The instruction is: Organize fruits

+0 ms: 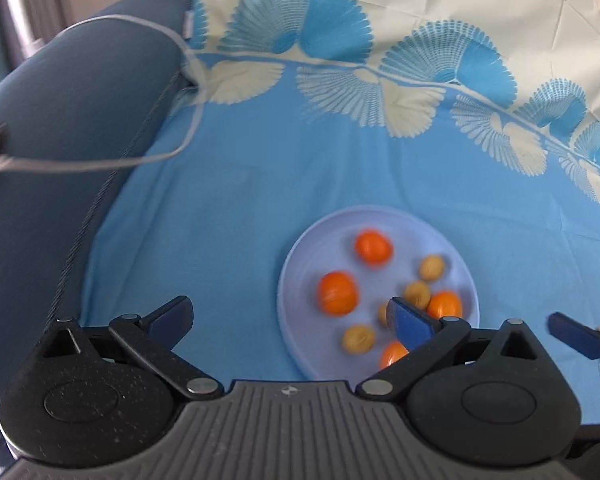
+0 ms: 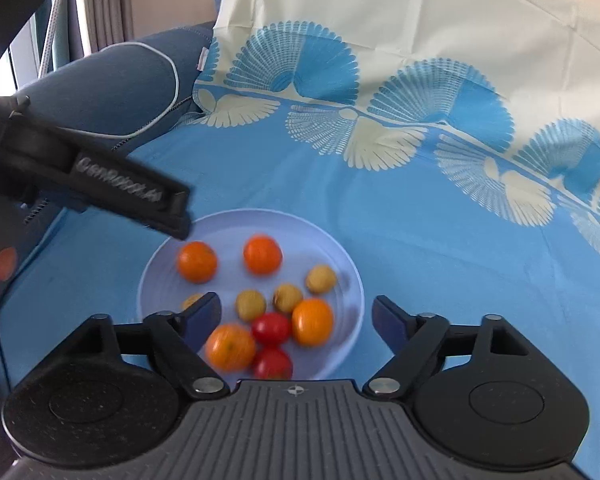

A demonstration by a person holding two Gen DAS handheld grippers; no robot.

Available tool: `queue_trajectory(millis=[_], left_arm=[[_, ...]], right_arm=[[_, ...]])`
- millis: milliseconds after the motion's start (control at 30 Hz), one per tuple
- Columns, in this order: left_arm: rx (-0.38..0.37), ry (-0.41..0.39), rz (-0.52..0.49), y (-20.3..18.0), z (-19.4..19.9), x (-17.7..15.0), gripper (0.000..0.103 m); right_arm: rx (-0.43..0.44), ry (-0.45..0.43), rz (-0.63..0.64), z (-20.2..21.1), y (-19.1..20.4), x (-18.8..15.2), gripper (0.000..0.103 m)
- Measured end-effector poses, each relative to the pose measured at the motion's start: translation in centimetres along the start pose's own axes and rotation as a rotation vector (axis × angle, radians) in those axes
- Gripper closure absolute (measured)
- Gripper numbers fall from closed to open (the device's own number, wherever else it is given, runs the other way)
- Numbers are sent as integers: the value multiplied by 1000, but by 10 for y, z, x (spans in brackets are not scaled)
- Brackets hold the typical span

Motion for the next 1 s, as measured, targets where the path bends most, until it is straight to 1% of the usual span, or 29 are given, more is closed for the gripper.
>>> queue_trajectory(millis=[133, 233, 367, 467, 700, 1000], left_arm=[[42, 15, 24, 11, 39, -13, 0], [68, 14, 22, 17, 66, -23, 0], [84, -8, -25, 17, 94, -34, 0], [88, -31, -26, 17, 112, -39, 0], [82, -62, -31, 10, 142, -51, 0], [69, -83, -42, -1, 157, -55, 0]], right_arm=[[2, -4, -63, 39, 7, 4, 12], [-5, -36, -65, 65, 13, 5, 4], [-27, -61, -49, 91, 18, 4, 3], [-37, -76, -54, 108, 20, 4, 3], [-57, -134, -58, 145, 24, 2, 1], [-50, -151, -32, 162, 30, -1, 1]])
Point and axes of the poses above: each gripper's, at about its wrist camera, not at the fingertips, and z roughly against the way its jaws point, y to its left, x to its top, the point moved 3 cm from there along -z, roughly the way its jaws point, and after that the axes turned 15 degrees about -y, right-handed, at the moved point
